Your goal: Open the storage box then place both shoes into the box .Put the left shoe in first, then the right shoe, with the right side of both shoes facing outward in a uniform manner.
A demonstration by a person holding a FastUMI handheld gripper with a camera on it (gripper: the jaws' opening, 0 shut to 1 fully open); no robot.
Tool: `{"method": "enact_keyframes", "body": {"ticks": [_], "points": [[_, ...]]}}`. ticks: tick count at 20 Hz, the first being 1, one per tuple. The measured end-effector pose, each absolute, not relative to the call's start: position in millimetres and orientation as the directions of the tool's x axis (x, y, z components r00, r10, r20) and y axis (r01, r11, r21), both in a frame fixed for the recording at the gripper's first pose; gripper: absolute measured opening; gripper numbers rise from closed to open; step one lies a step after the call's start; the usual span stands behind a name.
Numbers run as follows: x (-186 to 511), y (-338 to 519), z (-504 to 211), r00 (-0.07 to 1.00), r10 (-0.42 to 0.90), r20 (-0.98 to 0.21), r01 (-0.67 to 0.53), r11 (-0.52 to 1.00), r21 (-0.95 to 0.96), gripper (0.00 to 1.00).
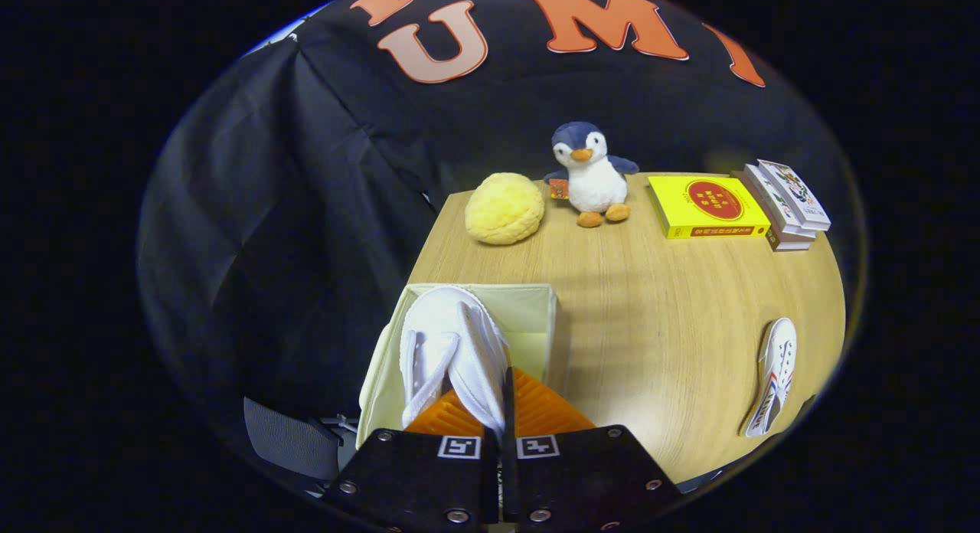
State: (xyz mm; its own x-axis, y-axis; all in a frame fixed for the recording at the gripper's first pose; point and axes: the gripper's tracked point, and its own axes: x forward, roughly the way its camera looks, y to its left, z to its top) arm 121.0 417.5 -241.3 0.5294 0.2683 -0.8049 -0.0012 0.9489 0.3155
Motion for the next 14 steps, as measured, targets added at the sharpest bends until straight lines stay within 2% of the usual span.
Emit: {"method": "enact_keyframes", "body": {"ticks": [6, 14], "points": [[129, 453, -291, 0.418, 0.231, -0.879, 0.068, 0.956, 0.284, 0.03], [131, 471, -345, 0.339, 0.145, -0.93, 0.261, 0.935, 0.241, 0.03]]}}
